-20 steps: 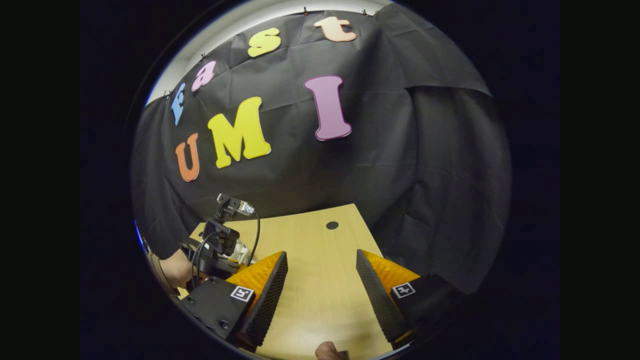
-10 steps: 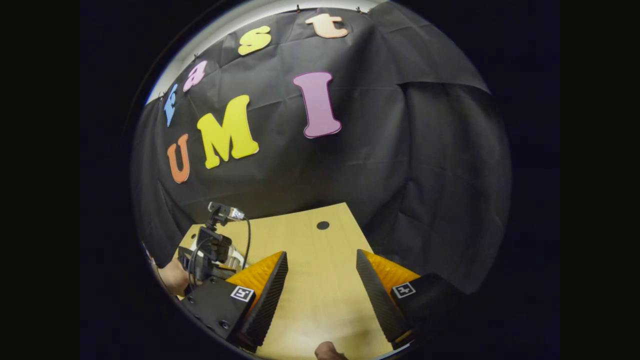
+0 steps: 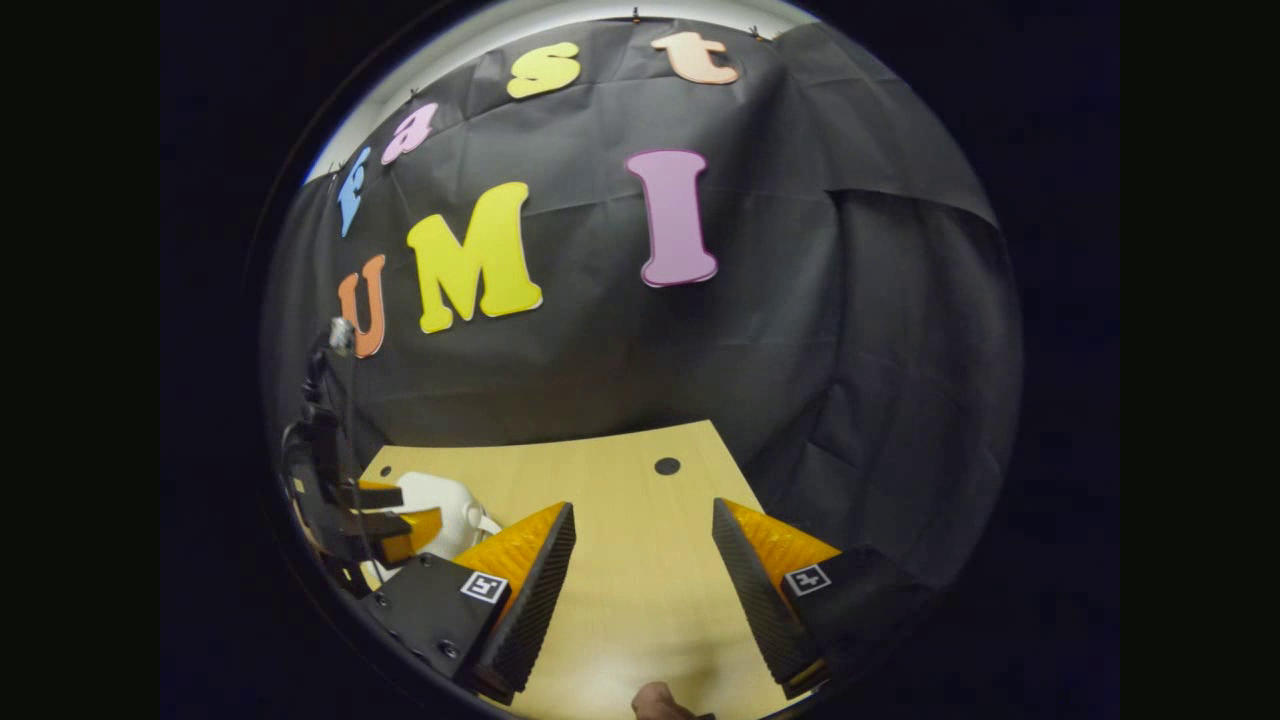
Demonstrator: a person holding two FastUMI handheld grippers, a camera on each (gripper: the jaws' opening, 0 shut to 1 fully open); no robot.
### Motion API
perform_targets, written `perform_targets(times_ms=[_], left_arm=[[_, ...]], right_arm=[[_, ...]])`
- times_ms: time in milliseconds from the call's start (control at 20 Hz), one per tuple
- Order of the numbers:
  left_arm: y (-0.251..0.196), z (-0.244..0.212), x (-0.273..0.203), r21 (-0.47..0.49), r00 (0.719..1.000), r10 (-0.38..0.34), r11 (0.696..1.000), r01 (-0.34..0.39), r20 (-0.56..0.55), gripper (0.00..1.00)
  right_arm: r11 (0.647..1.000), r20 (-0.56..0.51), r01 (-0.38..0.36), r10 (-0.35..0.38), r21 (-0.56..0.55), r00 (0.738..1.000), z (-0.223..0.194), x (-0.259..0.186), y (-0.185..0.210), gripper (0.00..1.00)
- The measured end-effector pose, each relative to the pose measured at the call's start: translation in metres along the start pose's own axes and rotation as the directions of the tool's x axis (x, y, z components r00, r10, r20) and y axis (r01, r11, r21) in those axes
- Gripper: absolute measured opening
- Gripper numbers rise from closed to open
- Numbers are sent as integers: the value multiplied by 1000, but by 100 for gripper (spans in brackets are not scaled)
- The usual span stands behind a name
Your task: First open the suitcase, pack the skin care products into it, and then close the suitcase.
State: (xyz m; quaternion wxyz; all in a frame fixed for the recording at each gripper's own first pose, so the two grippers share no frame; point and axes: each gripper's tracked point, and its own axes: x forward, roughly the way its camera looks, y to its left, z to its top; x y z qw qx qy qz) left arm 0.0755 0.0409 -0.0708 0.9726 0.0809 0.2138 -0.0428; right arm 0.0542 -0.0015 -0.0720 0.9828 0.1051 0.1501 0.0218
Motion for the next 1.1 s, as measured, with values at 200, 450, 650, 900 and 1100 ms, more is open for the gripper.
perform_targets(times_ms=[200, 450, 650, 900, 1100], left_arm=[[64, 45, -46, -40, 977, 78, 997, -71, 199, 98], [101, 90, -97, -62, 919, 166, 986, -153, 359, 97], [127, 95, -123, -100, 903, 163, 986, -134, 398, 97], [131, 93, -122, -117, 908, 133, 989, -93, 398, 97], [134, 82, -107, -152, 924, 114, 986, -62, 365, 97]], right_arm=[[997, 74, -18, 23, -72, 997, 32, -7, 52, 77], [992, 178, -52, 72, -112, 981, 70, -21, 125, 81], [988, 261, -50, 88, -146, 961, 87, -32, 160, 80], [981, 241, -62, 106, -181, 965, 73, -33, 184, 77], [978, 231, -62, 108, -198, 967, 68, -33, 190, 80]])
